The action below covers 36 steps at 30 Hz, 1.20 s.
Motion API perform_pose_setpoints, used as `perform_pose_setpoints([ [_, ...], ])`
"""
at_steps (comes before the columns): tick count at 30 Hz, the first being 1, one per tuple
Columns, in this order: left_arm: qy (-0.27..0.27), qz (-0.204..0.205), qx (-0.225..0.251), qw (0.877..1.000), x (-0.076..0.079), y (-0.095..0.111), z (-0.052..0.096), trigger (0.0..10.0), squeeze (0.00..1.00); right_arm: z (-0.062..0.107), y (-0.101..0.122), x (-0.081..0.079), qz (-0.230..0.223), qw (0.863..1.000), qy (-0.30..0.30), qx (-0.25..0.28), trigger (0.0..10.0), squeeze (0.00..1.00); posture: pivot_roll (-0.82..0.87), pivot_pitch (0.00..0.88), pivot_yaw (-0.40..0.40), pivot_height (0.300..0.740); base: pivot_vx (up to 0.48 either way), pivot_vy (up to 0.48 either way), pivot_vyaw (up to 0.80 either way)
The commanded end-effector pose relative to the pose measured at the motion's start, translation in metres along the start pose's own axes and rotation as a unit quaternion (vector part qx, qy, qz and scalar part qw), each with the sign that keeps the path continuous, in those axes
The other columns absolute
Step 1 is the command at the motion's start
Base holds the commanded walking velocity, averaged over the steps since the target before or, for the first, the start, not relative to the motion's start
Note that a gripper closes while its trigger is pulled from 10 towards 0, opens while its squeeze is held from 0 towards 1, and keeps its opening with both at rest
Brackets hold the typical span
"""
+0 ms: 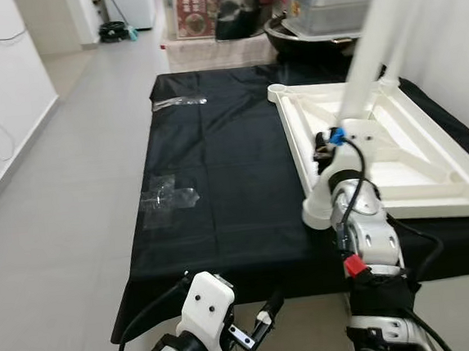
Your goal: Building children table
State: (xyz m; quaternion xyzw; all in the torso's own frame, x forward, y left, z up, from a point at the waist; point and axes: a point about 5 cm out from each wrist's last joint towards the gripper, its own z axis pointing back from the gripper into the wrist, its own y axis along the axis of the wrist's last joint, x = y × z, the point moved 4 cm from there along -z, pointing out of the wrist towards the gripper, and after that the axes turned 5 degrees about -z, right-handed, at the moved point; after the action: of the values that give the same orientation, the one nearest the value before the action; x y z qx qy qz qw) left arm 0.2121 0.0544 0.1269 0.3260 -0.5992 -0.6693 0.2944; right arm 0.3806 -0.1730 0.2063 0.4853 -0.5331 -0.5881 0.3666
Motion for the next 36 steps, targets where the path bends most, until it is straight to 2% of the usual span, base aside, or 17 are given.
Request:
perform_pose_setpoints([
  [1, 0.000, -0.001, -0.011, 1.000, -0.001, -0.005, 0.001, 10.0, 0.00, 0.006, -0.018, -0.001, -0.012, 0.999, -0.017, -0.045, 0.0, 0.00, 0.17, 0.095, -0.030, 0.740, 0.000, 0.000, 0.00],
  [2, 0.001, 0.000, -0.011, 1.000, -0.001, -0.005, 0.001, 10.0, 0.00, 0.008, -0.017, -0.009, -0.017, 0.999, -0.015, -0.042, 0.0, 0.00, 0.17, 0.095, -0.030, 0.740, 0.000, 0.000, 0.00],
  [3, 0.001, 0.000, -0.011, 1.000, -0.001, -0.005, 0.001, 10.0, 0.00, 0.008, -0.014, -0.019, -0.026, 0.999, 0.003, -0.030, 10.0, 0.00, 0.17, 0.096, -0.029, 0.740, 0.000, 0.000, 0.00],
  [5, 0.001, 0.000, -0.011, 1.000, -0.001, -0.006, 0.001, 10.0, 0.00, 0.009, -0.010, -0.034, -0.038, 0.998, 0.041, -0.008, 10.0, 0.00, 0.17, 0.098, -0.030, 0.740, 0.000, 0.000, 0.00],
  [6, 0.001, 0.000, -0.011, 1.000, -0.001, -0.005, 0.000, 10.0, 0.00, 0.008, -0.008, -0.043, -0.046, 0.996, 0.078, 0.013, 10.0, 1.00, 0.16, 0.100, -0.031, 0.740, 0.000, 0.000, 0.00],
  [14, 0.001, 0.001, -0.010, 1.000, -0.001, -0.005, 0.000, 10.0, 0.00, 0.011, -0.017, -0.057, -0.053, 0.986, 0.156, 0.006, 10.0, 1.00, 0.17, 0.100, -0.033, 0.740, 0.000, 0.000, 0.00],
  [15, 0.001, 0.002, -0.010, 1.000, -0.001, -0.005, 0.000, 10.0, 0.00, 0.014, -0.024, -0.065, -0.056, 0.975, 0.217, -0.013, 10.0, 0.00, 0.17, 0.099, -0.031, 0.740, 0.000, 0.000, 0.00],
  [16, 0.001, 0.002, -0.009, 1.000, -0.001, -0.005, 0.000, 10.0, 0.00, 0.021, -0.031, -0.074, -0.075, 0.950, 0.301, -0.044, 10.0, 0.00, 0.17, 0.100, -0.034, 0.740, 0.000, 0.000, 0.00],
  [18, 0.001, 0.002, -0.009, 1.000, -0.001, -0.005, 0.000, 10.0, 0.00, 0.021, -0.031, -0.074, -0.075, 0.950, 0.301, -0.044, 10.0, 0.00, 0.17, 0.100, -0.034, 0.740, 0.000, 0.000, 0.00],
  [20, 0.002, 0.001, -0.008, 1.000, -0.002, -0.005, -0.001, 10.0, 0.00, 0.039, -0.036, -0.081, -0.076, 0.876, 0.465, -0.097, 10.0, 0.00, 0.17, 0.099, -0.033, 0.740, 0.000, 0.000, 0.00],
  [21, 0.002, 0.001, -0.008, 1.000, -0.002, -0.005, -0.001, 10.0, 0.00, 0.039, -0.036, -0.081, -0.076, 0.876, 0.465, -0.097, 10.0, 0.00, 0.17, 0.099, -0.033, 0.740, 0.000, 0.000, 0.00],
  [22, 0.003, 0.000, -0.006, 1.000, -0.002, -0.004, -0.001, 10.0, 0.00, 0.045, -0.036, -0.078, -0.073, 0.842, 0.521, -0.118, 10.0, 0.00, 0.16, 0.099, -0.034, 0.740, 0.000, 0.000, 0.00],
  [23, 0.003, 0.000, -0.006, 1.000, -0.002, -0.004, -0.001, 10.0, 0.00, 0.045, -0.036, -0.078, -0.073, 0.842, 0.521, -0.118, 10.0, 0.00, 0.16, 0.099, -0.034, 0.740, 0.000, 0.000, 0.00],
  [25, 0.006, -0.001, -0.003, 1.000, -0.003, -0.004, -0.001, 10.0, 0.00, 0.046, -0.037, -0.075, -0.056, 0.820, 0.554, -0.131, 10.0, 0.00, 0.17, 0.097, -0.036, 0.740, 0.000, 0.000, 0.00],
  [28, 0.029, -0.021, 0.012, 0.999, -0.008, 0.002, 0.001, 10.0, 0.00, 0.047, -0.036, -0.075, -0.048, 0.769, 0.619, -0.152, 10.0, 0.00, 0.17, 0.096, -0.038, 0.740, 0.000, 0.000, 0.00],
  [31, 0.049, -0.043, 0.027, 0.998, -0.012, 0.009, 0.001, 10.0, 0.00, 0.045, -0.040, -0.077, -0.042, 0.757, 0.632, -0.159, 10.0, 0.00, 0.17, 0.095, -0.042, 0.740, 0.000, 0.000, 0.00],
  [36, 0.094, -0.071, 0.080, 0.990, -0.014, 0.044, 0.008, 10.0, 0.00, 0.030, -0.039, -0.088, -0.028, 0.780, 0.610, -0.141, 10.0, 0.00, 0.20, 0.077, -0.058, 0.740, 0.000, 0.000, 0.00],
])
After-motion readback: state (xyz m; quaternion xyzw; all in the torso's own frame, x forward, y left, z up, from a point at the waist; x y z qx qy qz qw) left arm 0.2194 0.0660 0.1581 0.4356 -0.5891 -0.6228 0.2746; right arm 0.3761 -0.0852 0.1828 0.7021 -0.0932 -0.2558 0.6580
